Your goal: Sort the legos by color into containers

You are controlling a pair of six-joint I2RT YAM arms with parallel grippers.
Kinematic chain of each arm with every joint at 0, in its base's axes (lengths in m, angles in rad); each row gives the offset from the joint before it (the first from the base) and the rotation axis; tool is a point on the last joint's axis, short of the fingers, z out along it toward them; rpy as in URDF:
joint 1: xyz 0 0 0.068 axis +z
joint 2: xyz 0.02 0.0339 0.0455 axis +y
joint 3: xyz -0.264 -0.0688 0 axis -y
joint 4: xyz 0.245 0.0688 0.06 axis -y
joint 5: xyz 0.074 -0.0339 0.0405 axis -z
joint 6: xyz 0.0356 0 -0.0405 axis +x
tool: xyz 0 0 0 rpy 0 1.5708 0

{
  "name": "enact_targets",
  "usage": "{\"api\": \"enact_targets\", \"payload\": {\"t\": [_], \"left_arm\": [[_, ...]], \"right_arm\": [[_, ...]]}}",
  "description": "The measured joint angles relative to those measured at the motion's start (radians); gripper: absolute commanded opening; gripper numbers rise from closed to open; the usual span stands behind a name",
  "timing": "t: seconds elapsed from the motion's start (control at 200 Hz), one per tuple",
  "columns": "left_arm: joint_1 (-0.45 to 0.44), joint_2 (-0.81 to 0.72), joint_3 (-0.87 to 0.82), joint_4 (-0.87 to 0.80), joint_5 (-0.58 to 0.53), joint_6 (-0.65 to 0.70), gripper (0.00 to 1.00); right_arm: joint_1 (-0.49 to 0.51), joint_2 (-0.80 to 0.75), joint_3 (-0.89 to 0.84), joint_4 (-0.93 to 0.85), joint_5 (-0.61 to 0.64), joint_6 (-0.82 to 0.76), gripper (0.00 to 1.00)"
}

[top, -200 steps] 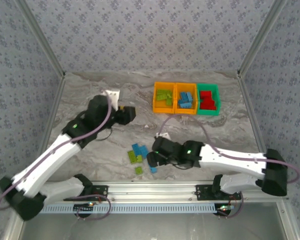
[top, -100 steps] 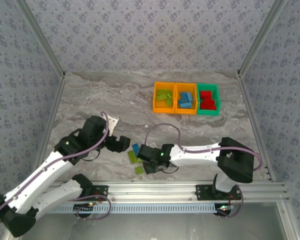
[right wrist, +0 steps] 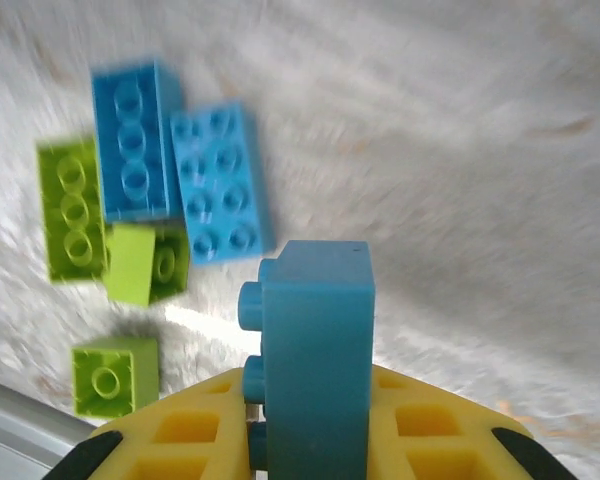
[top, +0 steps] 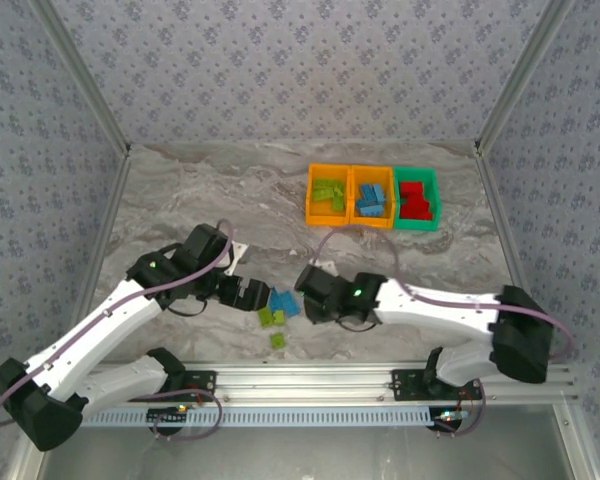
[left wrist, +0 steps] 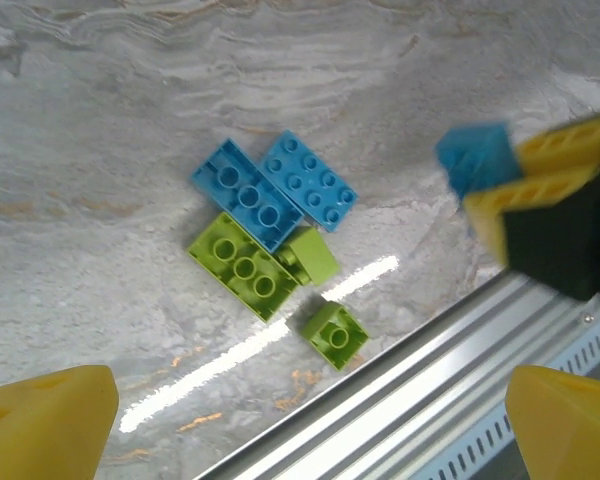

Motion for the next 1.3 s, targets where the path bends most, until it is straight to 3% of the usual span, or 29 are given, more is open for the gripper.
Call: {"api": "enact_targets", "payload": {"t": [0.13,0.265,0.405,0.575,0.64,0.735,0.944,1.044,1.109,1.299], "left_arm": [[-0.029,0.000,0.000,0.014,0.018,-0.017,0.99],[-0.061,0.000,-0.001,0.063,0.023,-0.043,0.99],[-0.083,-0.014,-0.020,0.119,0.018,-0.071,0.99],[-0.100,-0.071,-0.067,0.159,-0.032,-0.136,0.99],[-0.102,-0.107,-0.095,0.178,-0.058,-0.171,0.99],[-0.102,-0.158,-0.142,0.195,-0.119,-0.250,0.99],[-0.102,-0.188,-0.245,0.238,-0.218,-0.421,0.98],[-0.104,-0.161,-0.280,0.269,-0.230,-0.491,0.94],[-0.109,-0.120,-0.284,0.279,-0.238,-0.529,0.90],[-0.169,0.018,-0.287,0.308,-0.270,-0.632,0.75]], "right_arm": [[-0.208,-0.080,0.030,-0.027,0.008,-0.098,0.23],[-0.475,-0.031,0.128,-0.023,0.004,-0.245,0.23],[-0.684,0.155,0.307,0.018,0.002,-0.377,0.24],[-0.823,0.451,0.547,0.066,-0.040,-0.455,0.34],[-0.850,0.553,0.634,0.064,-0.052,-0.478,0.39],[-0.865,0.666,0.740,0.043,-0.070,-0.505,0.54],[-0.855,0.642,0.763,-0.024,-0.079,-0.514,0.57],[-0.832,0.489,0.679,-0.045,-0.068,-0.505,0.58],[-0.797,0.340,0.598,-0.051,-0.066,-0.499,0.65],[-0.619,-0.090,0.406,-0.080,-0.089,-0.469,0.75]]}}
